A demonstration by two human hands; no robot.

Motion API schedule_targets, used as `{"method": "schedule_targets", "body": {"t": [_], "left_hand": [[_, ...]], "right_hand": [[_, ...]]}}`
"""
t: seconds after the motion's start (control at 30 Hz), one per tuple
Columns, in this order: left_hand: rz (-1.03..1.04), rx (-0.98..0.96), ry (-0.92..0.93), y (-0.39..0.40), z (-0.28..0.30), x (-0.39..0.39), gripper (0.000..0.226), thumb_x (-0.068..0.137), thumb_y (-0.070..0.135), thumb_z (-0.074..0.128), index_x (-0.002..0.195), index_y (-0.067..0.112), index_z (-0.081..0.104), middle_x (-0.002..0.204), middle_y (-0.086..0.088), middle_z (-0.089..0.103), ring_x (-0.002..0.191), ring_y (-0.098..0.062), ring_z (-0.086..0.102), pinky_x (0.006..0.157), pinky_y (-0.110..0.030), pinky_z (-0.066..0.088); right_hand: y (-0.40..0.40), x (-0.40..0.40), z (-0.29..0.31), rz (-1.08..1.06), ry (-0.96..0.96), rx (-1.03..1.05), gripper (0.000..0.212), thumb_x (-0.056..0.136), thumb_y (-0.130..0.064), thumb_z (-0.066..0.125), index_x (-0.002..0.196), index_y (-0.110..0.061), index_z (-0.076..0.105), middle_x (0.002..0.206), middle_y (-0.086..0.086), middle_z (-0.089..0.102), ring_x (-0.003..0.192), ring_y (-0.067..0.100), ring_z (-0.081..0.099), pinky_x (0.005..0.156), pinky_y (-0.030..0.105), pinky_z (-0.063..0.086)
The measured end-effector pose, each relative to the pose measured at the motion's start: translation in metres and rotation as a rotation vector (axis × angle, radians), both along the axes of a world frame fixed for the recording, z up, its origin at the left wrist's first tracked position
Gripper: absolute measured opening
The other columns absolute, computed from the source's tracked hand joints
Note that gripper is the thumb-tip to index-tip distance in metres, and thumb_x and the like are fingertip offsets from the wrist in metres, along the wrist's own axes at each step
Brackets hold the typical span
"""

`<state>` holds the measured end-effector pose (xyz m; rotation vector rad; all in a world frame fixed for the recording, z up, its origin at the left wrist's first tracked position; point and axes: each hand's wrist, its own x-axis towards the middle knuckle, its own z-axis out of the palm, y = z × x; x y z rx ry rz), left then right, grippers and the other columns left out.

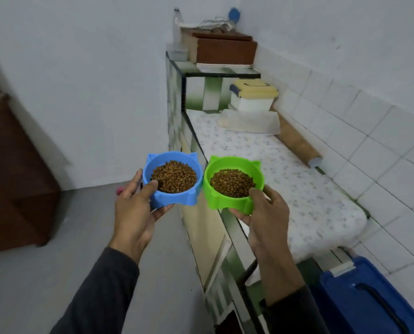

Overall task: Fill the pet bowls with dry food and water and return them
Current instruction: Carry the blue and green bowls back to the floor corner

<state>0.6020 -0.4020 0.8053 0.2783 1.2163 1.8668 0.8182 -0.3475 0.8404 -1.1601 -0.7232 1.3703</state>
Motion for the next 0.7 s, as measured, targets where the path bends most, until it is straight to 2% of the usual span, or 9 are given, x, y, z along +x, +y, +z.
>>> {"method": "schedule_targets", "body": {"t": [0.1,0.23,0.33,0.5,0.7], "left_hand": [[0.078,-0.020,0.000,0.004,-0.010,-0.039,0.055,0.097,0.012,0.066,0.147,0.032,0.055,0.131,-0.002,0.069,0.115,-0.029,0.070,0.076,-0.043,0.062],[0.179,-0.037,-0.007,0.016,-0.019,-0.087,0.053,0.097,0.011,0.066,0.146,0.032,0.056,0.126,-0.002,0.072,0.110,-0.029,0.072,0.070,-0.040,0.061],[0.252,-0.058,-0.010,0.030,-0.023,-0.121,0.050,0.098,0.011,0.064,0.143,0.032,0.059,0.119,0.000,0.075,0.104,-0.028,0.073,0.066,-0.039,0.060],[0.341,-0.083,-0.007,0.063,-0.024,-0.177,0.047,0.100,0.010,0.059,0.141,0.035,0.060,0.115,0.002,0.074,0.102,-0.027,0.072,0.069,-0.039,0.060],[0.425,-0.110,-0.022,0.103,-0.032,-0.235,0.046,0.102,0.011,0.057,0.141,0.036,0.061,0.116,0.006,0.075,0.100,-0.024,0.074,0.066,-0.038,0.060]], "right_hand": [[0.022,-0.043,-0.010,0.072,0.004,-0.019,0.023,0.093,-0.002,0.058,0.115,-0.005,0.065,0.108,0.020,0.068,0.103,0.036,0.069,0.064,0.048,0.062],[0.058,-0.101,-0.023,0.161,0.007,-0.058,0.031,0.092,-0.003,0.059,0.123,-0.005,0.062,0.113,0.022,0.066,0.105,0.038,0.068,0.063,0.048,0.061],[0.088,-0.143,-0.030,0.240,-0.014,-0.049,0.032,0.091,-0.004,0.060,0.122,-0.007,0.064,0.117,0.019,0.066,0.104,0.035,0.069,0.065,0.051,0.062],[0.136,-0.211,-0.036,0.340,0.006,-0.064,0.031,0.093,-0.001,0.057,0.121,-0.009,0.065,0.112,0.019,0.068,0.101,0.036,0.070,0.064,0.050,0.061],[0.191,-0.281,-0.048,0.397,0.024,-0.084,0.035,0.091,-0.001,0.059,0.122,-0.016,0.066,0.114,0.015,0.068,0.103,0.033,0.070,0.068,0.059,0.060]]}}
